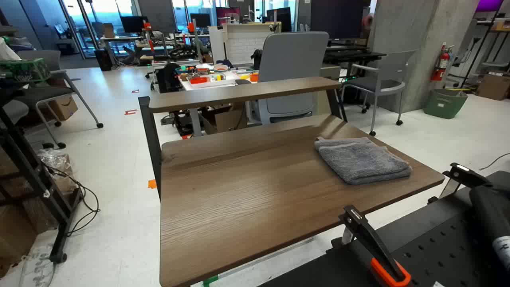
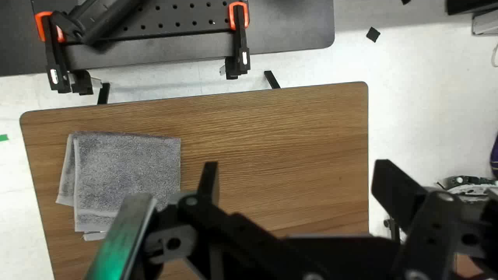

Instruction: Slide the grey towel to the left

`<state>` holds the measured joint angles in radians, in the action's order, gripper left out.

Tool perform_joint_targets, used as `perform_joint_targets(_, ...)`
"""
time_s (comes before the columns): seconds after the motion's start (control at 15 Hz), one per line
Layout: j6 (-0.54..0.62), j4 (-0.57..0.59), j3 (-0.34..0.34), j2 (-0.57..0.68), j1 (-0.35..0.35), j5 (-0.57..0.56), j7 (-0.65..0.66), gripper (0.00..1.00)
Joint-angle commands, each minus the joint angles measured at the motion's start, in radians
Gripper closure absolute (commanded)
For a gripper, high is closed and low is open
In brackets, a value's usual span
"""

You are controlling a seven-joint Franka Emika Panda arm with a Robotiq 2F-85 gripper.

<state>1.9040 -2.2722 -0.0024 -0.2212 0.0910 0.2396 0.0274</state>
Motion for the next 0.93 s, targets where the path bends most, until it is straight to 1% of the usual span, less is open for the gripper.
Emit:
perform_joint_targets(0.0,-0.002,0.002,0.014,0.000,-0.016,0.003,-0.003,0.00)
perform_joint_targets(0.07,-0.002,0.002,0.014,0.000,-0.016,0.003,-0.003,0.00)
perform_joint_targets(0.2,0.032,-0.011,0.027,0.028,-0.024,-0.040,0.061,0.00)
perform_joint_targets(0.4,0.079,-0.041,0.034,0.074,-0.031,-0.071,0.117,0.00)
perform_joint_targets(0.6,0.166,-0.079,0.031,0.148,-0.035,-0.112,0.168,0.00)
perform_joint_targets(0.67,0.213,-0.093,0.029,0.171,-0.038,-0.135,0.200,0.00)
perform_joint_targets(0.87,0.300,-0.106,0.009,0.259,-0.054,-0.187,0.274,0.00)
